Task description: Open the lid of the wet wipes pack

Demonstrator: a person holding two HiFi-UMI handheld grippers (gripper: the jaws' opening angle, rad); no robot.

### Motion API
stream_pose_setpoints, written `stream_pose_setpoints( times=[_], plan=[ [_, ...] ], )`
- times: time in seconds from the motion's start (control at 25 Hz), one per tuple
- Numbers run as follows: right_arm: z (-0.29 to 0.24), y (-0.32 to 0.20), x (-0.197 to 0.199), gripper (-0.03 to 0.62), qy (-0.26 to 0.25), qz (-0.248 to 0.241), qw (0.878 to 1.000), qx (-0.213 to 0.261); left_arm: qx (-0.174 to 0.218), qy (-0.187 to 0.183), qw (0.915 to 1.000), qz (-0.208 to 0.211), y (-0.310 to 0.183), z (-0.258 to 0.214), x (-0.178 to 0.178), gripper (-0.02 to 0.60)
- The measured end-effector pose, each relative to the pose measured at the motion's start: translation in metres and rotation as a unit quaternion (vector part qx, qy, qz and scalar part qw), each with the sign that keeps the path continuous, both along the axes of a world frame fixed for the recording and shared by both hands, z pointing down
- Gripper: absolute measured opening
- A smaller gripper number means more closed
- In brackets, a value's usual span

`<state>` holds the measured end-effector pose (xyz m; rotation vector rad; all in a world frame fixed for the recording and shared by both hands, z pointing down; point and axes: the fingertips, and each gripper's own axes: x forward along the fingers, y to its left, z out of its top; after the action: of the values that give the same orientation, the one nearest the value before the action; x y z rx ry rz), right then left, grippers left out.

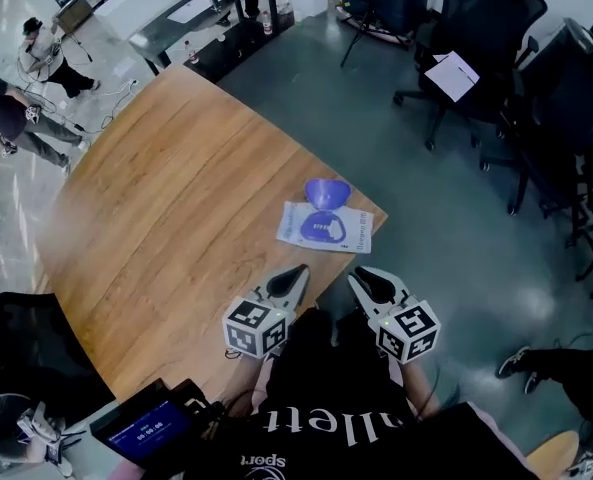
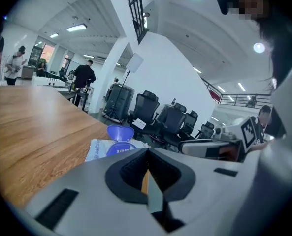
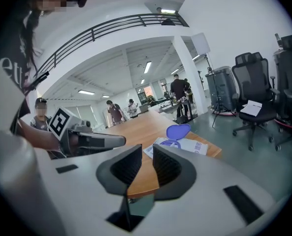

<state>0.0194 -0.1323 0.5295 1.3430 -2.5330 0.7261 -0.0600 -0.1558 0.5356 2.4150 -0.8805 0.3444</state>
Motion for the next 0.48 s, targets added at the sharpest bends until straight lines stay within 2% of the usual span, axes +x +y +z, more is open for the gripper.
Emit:
stream_pose_setpoints(
  times=[0.12, 0.24, 0.48],
  plan=[
    [0.000, 0.010, 0.010, 0.074, 0.022, 0.008, 1.000, 0.004, 0.012, 0.002, 0.9999, -0.004, 0.011, -0.011, 0.007, 0.001],
    [-0.011, 0.023, 0.020, 0.074, 0.019, 0.006, 1.000, 0.019, 0.014, 0.007, 0.9999, -0.007, 0.031, -0.019, 0.020, 0.000],
    [-0.021, 0.070, 0.052, 0.074, 0.042, -0.026, 0.998, 0.037, 0.022, 0.005, 0.9993, -0.031, 0.086, -0.026, 0.055, 0.000]
  ],
)
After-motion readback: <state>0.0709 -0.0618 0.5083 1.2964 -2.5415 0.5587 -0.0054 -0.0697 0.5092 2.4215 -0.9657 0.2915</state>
